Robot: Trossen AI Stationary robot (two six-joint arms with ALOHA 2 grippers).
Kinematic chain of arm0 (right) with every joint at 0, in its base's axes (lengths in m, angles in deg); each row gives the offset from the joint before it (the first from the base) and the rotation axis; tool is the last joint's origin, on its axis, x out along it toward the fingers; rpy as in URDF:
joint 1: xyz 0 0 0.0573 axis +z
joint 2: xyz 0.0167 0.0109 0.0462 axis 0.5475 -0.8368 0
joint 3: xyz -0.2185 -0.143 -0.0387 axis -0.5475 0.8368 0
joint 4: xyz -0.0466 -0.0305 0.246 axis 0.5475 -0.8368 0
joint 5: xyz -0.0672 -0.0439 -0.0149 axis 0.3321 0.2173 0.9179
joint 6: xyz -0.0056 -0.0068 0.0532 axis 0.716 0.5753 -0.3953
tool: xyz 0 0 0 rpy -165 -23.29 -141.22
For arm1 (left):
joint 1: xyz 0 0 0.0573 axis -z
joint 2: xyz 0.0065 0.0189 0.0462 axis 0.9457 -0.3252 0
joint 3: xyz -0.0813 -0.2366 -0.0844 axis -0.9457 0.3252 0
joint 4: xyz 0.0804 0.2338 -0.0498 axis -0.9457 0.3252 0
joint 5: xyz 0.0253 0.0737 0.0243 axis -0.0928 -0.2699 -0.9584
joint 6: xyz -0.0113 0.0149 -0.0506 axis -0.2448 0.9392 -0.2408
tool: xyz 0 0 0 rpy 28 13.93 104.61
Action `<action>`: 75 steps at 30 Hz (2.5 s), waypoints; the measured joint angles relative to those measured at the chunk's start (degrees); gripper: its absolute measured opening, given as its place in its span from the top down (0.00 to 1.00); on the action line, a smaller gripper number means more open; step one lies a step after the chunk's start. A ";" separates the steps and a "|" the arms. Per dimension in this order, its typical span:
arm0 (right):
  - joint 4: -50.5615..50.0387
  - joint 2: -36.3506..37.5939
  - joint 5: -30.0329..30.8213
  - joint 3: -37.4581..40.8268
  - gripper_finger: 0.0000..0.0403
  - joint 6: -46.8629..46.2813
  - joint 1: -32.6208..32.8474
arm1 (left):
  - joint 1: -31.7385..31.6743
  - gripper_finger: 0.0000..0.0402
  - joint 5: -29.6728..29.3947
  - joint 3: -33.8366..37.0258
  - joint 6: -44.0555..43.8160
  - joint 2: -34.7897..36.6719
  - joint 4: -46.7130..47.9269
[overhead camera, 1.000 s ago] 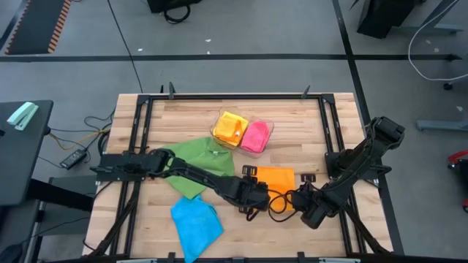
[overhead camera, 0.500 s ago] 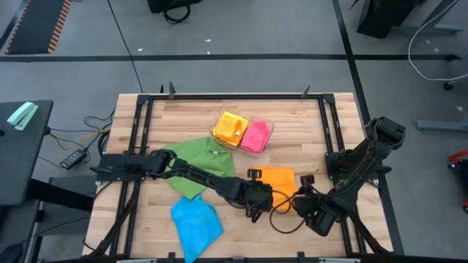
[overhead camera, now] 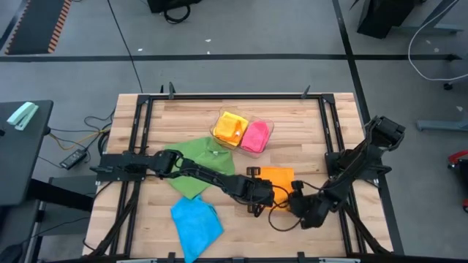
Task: Fold microfiber towels
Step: Fold the orange microfiber cloth
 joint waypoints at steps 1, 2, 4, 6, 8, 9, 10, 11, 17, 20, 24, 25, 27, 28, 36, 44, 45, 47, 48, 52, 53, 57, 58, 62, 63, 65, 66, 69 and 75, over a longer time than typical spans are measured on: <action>2.76 0.00 -2.44 1.42 0.64 -0.87 0.39 | 0.01 0.72 -0.02 0.00 -0.09 0.00 0.10; 5.30 0.00 -4.38 2.62 0.64 -1.15 0.89 | 0.01 0.72 -0.04 0.00 -0.09 0.00 0.03; 10.17 0.02 -6.85 4.10 0.64 -1.16 1.85 | 0.01 0.72 0.00 0.00 -0.08 -0.02 -0.57; 12.44 0.02 -8.71 4.30 0.64 0.30 3.21 | -0.01 0.72 0.04 0.00 -0.07 -0.09 -1.22; 12.53 0.02 -10.35 3.34 0.64 3.25 4.33 | -0.01 0.72 0.05 0.02 -0.09 -0.09 -1.19; 12.38 0.02 -10.64 2.66 0.64 4.77 4.78 | -0.01 0.72 0.10 0.02 -0.09 -0.10 -1.17; 12.30 0.02 -10.58 2.03 0.64 6.03 5.01 | 0.00 0.72 0.13 0.02 -0.09 -0.11 -1.19; 12.11 0.02 -10.41 1.31 0.64 6.95 5.17 | 0.07 0.72 0.11 0.02 0.04 -0.11 -1.19; 6.27 0.04 -2.47 -3.62 0.64 10.35 4.62 | 0.40 0.72 -0.01 0.04 0.86 -0.13 -1.15; 1.69 0.09 2.05 -5.32 0.64 10.43 4.44 | 0.56 0.72 -0.02 0.07 2.32 0.02 -0.87; 0.23 0.09 2.99 -5.71 0.64 10.80 4.36 | 1.14 0.73 -0.50 0.15 5.79 0.88 -0.24; 0.04 0.10 3.45 -5.71 0.64 10.85 4.37 | 1.34 0.72 -0.64 0.15 6.45 1.12 -0.38; -0.94 0.09 4.65 -5.75 0.64 10.93 4.38 | 1.69 0.71 -0.92 0.13 7.72 1.86 -0.01; -1.56 0.11 5.00 -5.75 0.64 10.93 4.36 | 1.80 0.71 -0.98 0.09 7.93 2.06 -0.04; -5.06 0.10 5.21 -5.75 0.63 10.51 4.39 | 3.21 0.64 -1.70 0.04 10.78 2.08 1.95; -5.76 0.11 5.02 -5.75 0.55 9.57 4.38 | 5.99 0.64 -5.03 -0.07 14.18 4.37 3.36; -6.00 0.11 5.02 -5.78 0.53 9.57 4.40 | 6.39 0.64 -5.03 -0.07 14.34 4.42 3.46; -7.08 0.11 5.97 -6.40 0.51 9.53 4.40 | 6.98 0.65 -5.07 -0.07 14.33 4.42 3.68; -7.47 0.11 7.36 -6.81 0.51 9.55 4.40 | 7.20 0.66 -5.45 -0.07 14.29 4.42 4.23; -7.52 0.15 12.49 -7.26 0.50 10.49 4.36 | 6.63 0.68 -7.01 0.24 12.02 4.41 9.08; -7.55 0.15 12.68 -7.26 0.50 10.78 4.35 | 6.31 0.69 -7.08 0.26 11.22 4.31 10.00; -7.70 0.15 12.77 -7.26 0.50 11.06 4.36 | 5.45 0.71 -6.20 0.24 11.21 2.84 9.82; -7.78 0.15 12.75 -7.26 0.50 10.90 4.36 | 5.36 0.71 -5.48 0.24 11.79 2.09 8.90; -7.83 0.15 12.76 -7.28 0.50 10.78 4.36 | 5.24 0.73 -4.82 0.00 12.09 0.22 7.65; -7.94 0.15 12.77 -7.28 0.50 10.76 4.36 | 5.23 0.73 -4.53 0.00 11.73 0.22 7.68; -8.27 0.15 12.73 -7.28 0.50 10.51 4.36 | 5.27 0.73 -2.45 0.00 10.49 0.22 7.59; -8.53 0.15 12.60 -7.28 0.50 10.47 4.36 | 5.26 0.73 -1.26 0.02 9.50 0.24 7.06; -8.68 0.15 12.17 -7.28 0.50 10.32 4.36 | 5.74 0.73 1.05 0.07 6.50 0.46 5.06; -8.75 0.15 10.01 -7.28 0.50 9.51 4.42 | 7.50 0.73 6.99 0.09 4.78 0.31 -0.28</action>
